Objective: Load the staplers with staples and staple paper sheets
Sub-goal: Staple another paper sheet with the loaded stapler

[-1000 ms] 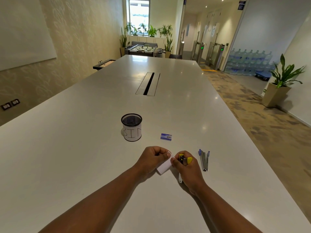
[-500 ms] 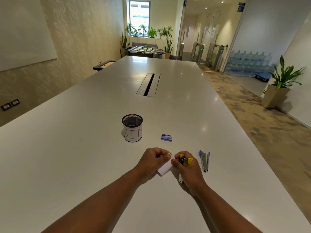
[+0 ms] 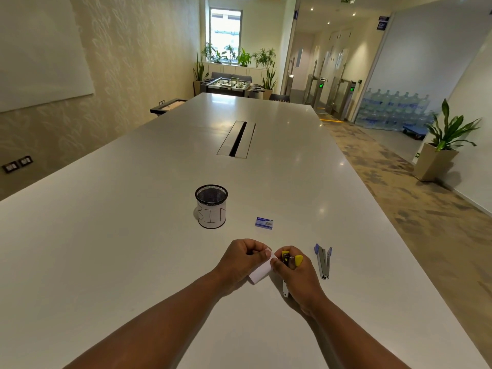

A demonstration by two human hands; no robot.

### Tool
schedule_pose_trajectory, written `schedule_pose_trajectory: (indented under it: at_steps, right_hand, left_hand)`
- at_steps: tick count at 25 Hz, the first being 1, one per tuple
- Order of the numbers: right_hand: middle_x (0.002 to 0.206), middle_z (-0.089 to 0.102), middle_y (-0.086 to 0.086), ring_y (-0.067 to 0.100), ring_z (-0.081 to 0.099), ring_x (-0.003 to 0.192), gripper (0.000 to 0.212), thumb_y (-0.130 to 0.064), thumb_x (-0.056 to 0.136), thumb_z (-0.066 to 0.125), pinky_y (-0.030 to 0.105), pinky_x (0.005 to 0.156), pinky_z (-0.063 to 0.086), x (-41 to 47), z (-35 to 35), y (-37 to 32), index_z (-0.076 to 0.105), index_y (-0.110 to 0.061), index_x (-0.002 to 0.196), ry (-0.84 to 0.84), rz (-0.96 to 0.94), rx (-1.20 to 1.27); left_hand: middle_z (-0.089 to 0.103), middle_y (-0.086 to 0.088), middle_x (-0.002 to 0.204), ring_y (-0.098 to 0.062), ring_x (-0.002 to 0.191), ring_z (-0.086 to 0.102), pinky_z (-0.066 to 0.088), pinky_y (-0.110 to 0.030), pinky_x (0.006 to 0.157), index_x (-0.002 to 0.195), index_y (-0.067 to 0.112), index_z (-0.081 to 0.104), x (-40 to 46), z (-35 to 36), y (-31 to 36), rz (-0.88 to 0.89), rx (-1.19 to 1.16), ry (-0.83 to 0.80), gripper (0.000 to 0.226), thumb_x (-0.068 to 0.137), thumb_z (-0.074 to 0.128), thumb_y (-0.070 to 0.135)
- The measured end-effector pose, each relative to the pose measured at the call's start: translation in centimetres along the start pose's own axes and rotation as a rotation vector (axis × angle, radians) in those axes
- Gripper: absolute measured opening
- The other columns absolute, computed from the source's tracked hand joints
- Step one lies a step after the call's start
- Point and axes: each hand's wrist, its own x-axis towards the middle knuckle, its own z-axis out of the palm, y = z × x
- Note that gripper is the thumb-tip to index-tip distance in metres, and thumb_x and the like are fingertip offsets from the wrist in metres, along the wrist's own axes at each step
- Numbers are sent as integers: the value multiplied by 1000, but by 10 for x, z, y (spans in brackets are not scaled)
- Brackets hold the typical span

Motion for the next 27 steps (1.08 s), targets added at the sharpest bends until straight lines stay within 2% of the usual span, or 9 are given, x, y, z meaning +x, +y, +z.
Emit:
schedule_pose_trajectory:
  at_steps: [4,10,13,19,23,27]
  right_hand:
    - [83,66,-2,7,58,73,7,-19,96,65,13,64,48,0,-1,-2,65,-19,89,-6,-6,-25]
    - [78,69,-1,0,58,67,8,-22,95,68,18,65,48,3,-6,-5,69,-17,88,-89,35,-70]
    - [74,67,-1,4,57,66,10,-19,92,69,25,67,47,7,-11,-8,70,-13,84,-167,83,-95]
    - [69,61,1,8,53,63,11,-15,89,71,24,62,43,10,-15,-14,68,-4,86,-264,133,-93]
    - [65,59,-1,8,51,60,13,-13,90,71,20,58,43,8,-16,-16,66,-12,78,-261,132,-34]
    - [67,60,1,10,53,63,13,-14,90,72,22,60,44,7,-16,-17,67,-12,78,-259,153,-34]
  left_hand:
    - [74,-16,99,-24,87,70,60,-36,78,96,4,76,1,-1,1,-3,15,-11,9,91,73,11]
    - [74,-10,89,-21,82,69,58,-31,72,93,2,76,-1,-4,3,-14,-8,-54,6,92,71,6]
    - [73,-14,89,-23,81,69,56,-33,71,94,-2,75,-1,-7,1,-15,13,-86,8,91,72,5]
    - [73,-19,94,-22,83,69,58,-33,77,96,-3,74,-1,-12,3,-11,85,-121,10,90,74,6]
    - [71,-28,103,-23,85,69,58,-36,80,98,-3,75,-1,-11,4,0,87,-97,14,89,75,8]
    - [73,-20,95,-24,86,69,59,-36,80,99,-2,74,-4,-12,7,-25,29,-110,15,87,77,7]
